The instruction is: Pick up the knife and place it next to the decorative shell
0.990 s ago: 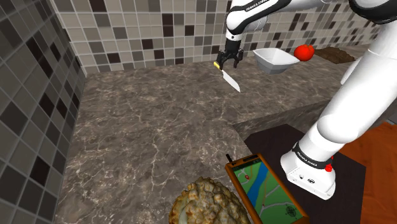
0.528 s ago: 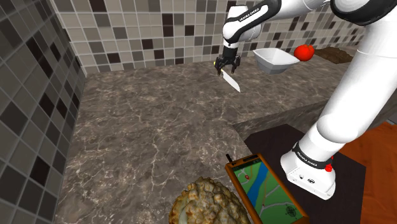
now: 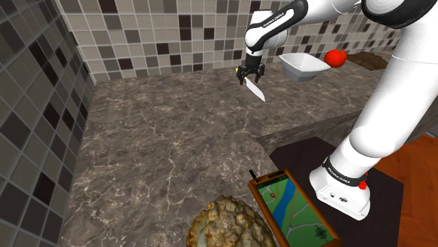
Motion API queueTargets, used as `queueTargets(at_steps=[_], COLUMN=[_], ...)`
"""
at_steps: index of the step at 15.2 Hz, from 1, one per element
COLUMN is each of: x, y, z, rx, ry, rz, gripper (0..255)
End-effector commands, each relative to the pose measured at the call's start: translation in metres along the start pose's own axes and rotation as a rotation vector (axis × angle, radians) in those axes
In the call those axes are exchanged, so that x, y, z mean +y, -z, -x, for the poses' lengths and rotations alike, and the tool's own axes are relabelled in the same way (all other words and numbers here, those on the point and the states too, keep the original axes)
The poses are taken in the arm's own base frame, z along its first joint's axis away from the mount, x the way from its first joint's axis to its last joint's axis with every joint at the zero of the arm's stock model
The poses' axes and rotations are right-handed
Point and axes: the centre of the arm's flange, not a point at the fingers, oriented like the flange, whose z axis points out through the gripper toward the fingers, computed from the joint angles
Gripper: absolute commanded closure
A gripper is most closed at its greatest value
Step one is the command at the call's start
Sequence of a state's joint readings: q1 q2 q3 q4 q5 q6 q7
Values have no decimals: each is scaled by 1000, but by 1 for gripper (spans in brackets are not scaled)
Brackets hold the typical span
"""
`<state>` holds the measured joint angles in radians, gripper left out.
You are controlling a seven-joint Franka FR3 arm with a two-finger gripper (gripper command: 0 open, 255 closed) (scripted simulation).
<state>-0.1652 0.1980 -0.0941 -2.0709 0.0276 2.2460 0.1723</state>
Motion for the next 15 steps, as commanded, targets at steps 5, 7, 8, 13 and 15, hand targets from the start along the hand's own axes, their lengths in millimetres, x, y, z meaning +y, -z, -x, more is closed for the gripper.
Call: queueTargets(at_steps=[5,7,8,13,15], x=[0,0,0,0,0], y=[0,0,0,11,21], z=[0,0,0,0,0], rx=[0,0,0,0,0], ry=[0,0,0,0,0], rz=[0,0,0,0,0], gripper=[255,255,255,255,255])
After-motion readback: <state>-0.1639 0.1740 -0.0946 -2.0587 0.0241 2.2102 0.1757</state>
